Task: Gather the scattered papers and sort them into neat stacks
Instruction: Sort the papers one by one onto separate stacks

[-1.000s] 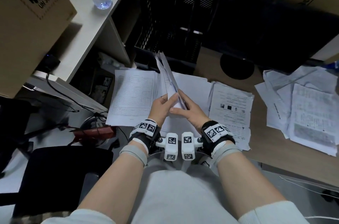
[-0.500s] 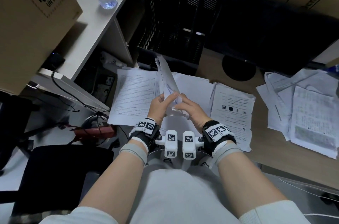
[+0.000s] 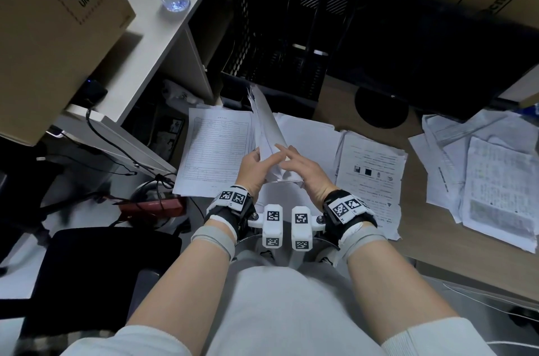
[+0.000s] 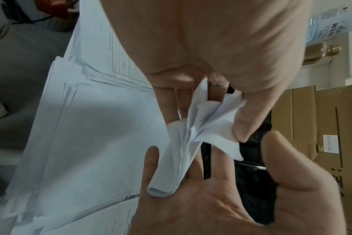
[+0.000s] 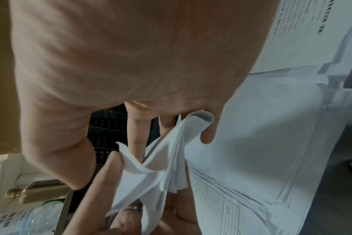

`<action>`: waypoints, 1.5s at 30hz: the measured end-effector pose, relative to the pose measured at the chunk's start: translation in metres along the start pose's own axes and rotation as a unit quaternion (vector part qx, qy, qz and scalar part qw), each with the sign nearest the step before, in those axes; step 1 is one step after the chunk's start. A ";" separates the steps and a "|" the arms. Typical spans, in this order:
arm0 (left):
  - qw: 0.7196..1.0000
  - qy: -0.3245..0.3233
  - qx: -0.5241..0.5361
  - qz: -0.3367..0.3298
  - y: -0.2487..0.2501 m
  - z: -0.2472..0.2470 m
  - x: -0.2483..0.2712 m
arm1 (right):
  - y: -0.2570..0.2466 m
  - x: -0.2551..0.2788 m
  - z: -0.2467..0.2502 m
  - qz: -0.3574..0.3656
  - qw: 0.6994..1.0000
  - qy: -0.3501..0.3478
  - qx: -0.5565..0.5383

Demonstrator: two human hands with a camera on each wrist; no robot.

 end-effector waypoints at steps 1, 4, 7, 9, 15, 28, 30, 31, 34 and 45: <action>1.000 0.000 -0.002 -0.001 -0.001 0.001 -0.001 | 0.000 0.001 0.001 0.006 1.000 0.002 -0.001; 1.000 0.003 -0.011 -0.003 -0.004 0.002 0.000 | 0.004 0.001 0.007 0.035 0.999 0.038 0.000; 0.999 0.000 -0.027 -0.028 -0.006 0.001 -0.002 | 0.007 0.001 0.013 0.046 0.995 0.085 0.004; 0.998 0.018 -0.043 -0.042 -0.009 0.004 -0.004 | 0.013 -0.002 0.020 0.034 0.991 0.132 0.009; 0.989 0.116 -0.067 -0.055 -0.013 0.028 -0.009 | 0.044 0.013 0.070 -0.057 0.924 0.373 -0.062; 0.991 0.103 -0.082 0.011 -0.016 0.025 -0.012 | 0.075 0.010 0.088 -0.180 0.928 0.314 0.083; 0.987 0.125 -0.096 0.008 -0.022 0.027 -0.013 | 0.085 0.012 0.092 -0.192 0.920 0.326 0.100; 0.987 0.127 -0.098 0.008 -0.024 0.025 -0.014 | 0.089 0.014 0.096 -0.204 0.915 0.333 0.101; 0.987 0.119 -0.103 0.019 -0.036 0.011 -0.020 | 0.095 0.022 0.114 -0.217 0.901 0.358 0.111; 0.984 0.111 -0.139 -0.011 -0.034 -0.046 -0.020 | 0.096 0.039 0.163 -0.195 0.905 0.360 0.111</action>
Point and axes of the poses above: each hand's wrist, its own x-axis away from the middle knuckle, its own z-axis out of the back of the hand, y = z × x, the point moved 5 cm from there along -x, towards the middle knuckle, and after that the axes turned 4 degrees about -x, right-handed, at the moved point
